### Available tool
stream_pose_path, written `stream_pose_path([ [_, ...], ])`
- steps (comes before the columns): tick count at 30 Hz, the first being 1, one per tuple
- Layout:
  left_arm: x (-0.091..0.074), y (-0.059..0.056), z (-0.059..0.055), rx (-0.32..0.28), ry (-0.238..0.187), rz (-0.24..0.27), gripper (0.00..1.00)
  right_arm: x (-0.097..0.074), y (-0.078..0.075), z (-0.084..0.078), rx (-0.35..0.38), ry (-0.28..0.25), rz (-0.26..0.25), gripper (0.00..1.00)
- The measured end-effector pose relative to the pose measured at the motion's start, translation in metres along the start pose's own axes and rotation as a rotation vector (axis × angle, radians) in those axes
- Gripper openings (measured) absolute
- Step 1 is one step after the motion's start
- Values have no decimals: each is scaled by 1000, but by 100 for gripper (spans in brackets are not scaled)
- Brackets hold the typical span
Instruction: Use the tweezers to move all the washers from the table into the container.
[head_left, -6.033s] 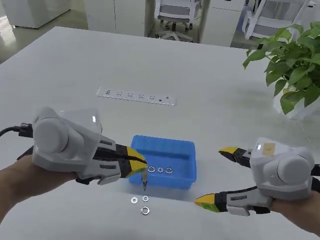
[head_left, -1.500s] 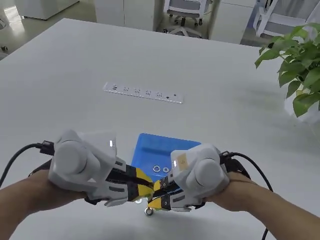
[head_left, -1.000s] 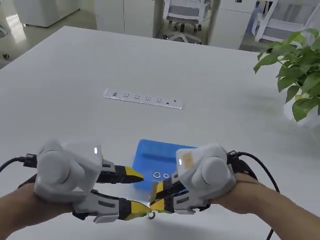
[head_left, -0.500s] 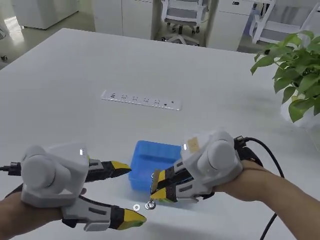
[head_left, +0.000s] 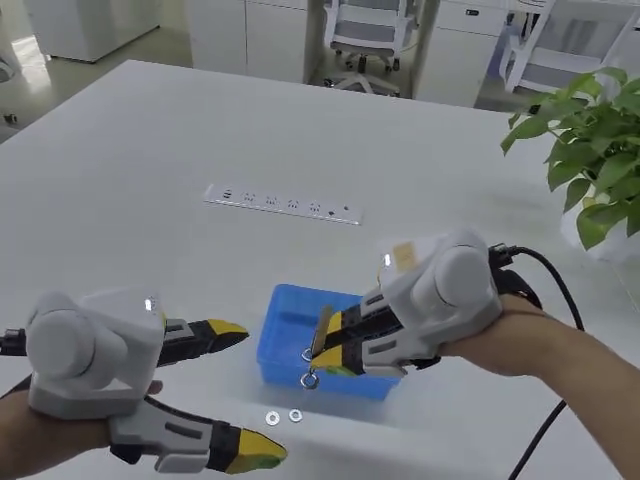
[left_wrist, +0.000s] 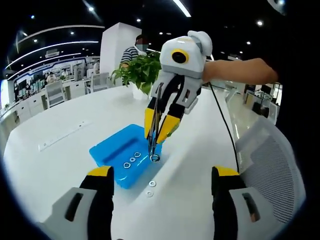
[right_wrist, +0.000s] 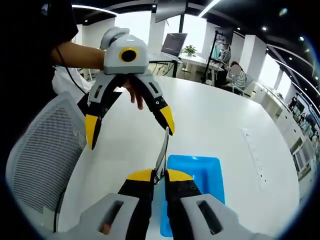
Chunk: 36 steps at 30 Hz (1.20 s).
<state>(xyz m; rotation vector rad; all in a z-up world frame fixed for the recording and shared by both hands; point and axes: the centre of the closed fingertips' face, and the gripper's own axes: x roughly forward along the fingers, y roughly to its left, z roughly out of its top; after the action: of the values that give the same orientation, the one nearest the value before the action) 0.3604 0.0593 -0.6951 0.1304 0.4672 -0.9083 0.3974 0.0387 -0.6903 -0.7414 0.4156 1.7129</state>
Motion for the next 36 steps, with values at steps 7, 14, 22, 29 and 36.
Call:
stream_pose_path([
  [7,0,-3,5,-6,-20,-1,91,-7,-15,-6,2,3,-32,9],
  [14,3,-3,9,-18,-26,7,98,-11,-27,-17,6,14,-60,9],
  [22,4,3,8,-31,-27,14,99,-8,-37,-30,18,24,-84,9],
  [29,5,8,8,-29,-30,16,99,-1,-43,-45,28,47,-93,10],
  [36,9,13,13,-14,-31,21,94,6,-42,-60,31,79,-75,10],
])
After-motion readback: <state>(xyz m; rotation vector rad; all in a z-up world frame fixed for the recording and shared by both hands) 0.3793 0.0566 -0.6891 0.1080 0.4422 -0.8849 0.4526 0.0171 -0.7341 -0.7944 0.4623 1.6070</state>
